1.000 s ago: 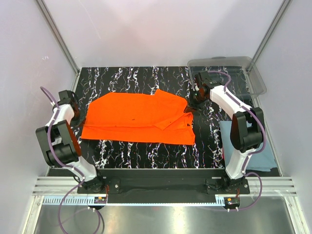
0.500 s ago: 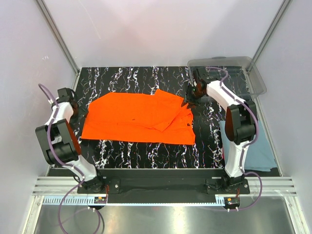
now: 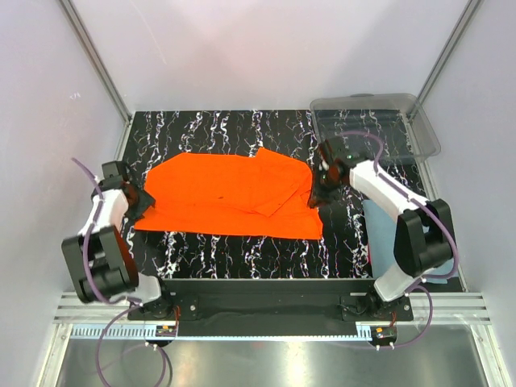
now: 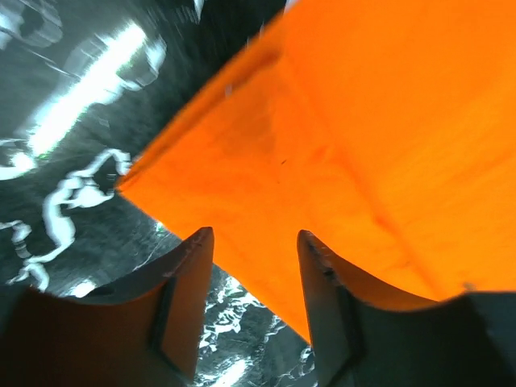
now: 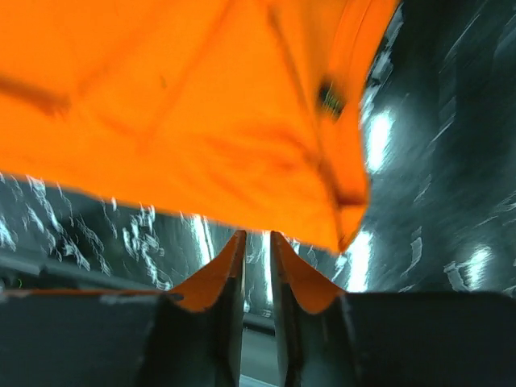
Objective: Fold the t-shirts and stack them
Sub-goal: Fold the tshirt
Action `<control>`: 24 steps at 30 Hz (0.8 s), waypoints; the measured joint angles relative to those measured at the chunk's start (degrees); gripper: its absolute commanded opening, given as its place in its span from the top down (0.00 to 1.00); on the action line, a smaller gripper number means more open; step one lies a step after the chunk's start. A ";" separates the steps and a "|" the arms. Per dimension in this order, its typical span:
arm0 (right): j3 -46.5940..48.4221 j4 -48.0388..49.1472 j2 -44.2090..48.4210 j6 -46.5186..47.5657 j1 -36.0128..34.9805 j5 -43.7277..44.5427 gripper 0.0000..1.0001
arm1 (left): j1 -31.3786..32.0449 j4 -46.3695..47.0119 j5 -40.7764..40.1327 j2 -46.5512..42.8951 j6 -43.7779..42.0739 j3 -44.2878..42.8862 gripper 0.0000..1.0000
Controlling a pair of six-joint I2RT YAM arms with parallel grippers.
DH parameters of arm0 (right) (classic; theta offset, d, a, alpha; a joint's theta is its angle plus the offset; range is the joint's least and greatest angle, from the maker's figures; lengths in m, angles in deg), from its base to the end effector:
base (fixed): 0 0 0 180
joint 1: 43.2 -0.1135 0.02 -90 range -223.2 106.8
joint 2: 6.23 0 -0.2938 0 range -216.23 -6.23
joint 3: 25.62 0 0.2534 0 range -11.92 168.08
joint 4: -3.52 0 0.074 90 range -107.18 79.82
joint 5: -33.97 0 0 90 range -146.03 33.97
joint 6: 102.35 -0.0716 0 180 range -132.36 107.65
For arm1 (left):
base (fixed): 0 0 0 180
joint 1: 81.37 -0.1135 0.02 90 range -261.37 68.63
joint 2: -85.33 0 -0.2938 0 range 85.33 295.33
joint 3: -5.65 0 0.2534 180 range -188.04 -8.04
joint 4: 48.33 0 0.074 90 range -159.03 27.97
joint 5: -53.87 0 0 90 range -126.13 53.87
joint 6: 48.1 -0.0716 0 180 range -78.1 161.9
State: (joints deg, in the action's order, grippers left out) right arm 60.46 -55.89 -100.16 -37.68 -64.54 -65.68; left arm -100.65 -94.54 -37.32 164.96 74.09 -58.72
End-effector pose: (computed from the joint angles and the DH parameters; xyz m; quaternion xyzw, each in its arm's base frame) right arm 0.3189 0.1375 0.2387 0.0174 0.9769 0.1535 0.1477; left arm 0.2649 0.0942 0.2079 -0.4231 0.8719 -0.0177 0.2460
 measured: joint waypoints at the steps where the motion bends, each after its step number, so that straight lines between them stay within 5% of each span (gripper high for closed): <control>1: -2.40 0.55 0.85 -0.76 -0.74 -0.98 0.79 | 0.00 0.15 0.96 1.64 -0.24 0.20 0.53; 14: -11.41 8.52 -3.67 -6.03 -2.29 -1.77 0.76 | -6.93 0.59 4.48 9.73 -0.44 1.57 0.49; 24: -22.18 11.63 0.87 -12.74 -3.91 -1.60 0.75 | -14.80 2.43 4.66 3.08 7.26 8.48 0.50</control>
State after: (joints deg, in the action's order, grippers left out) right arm 38.27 -44.26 -99.29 -50.42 -68.46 -67.27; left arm -115.45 -92.11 -32.67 168.04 81.34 -50.24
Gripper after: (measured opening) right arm 0.248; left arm 0.499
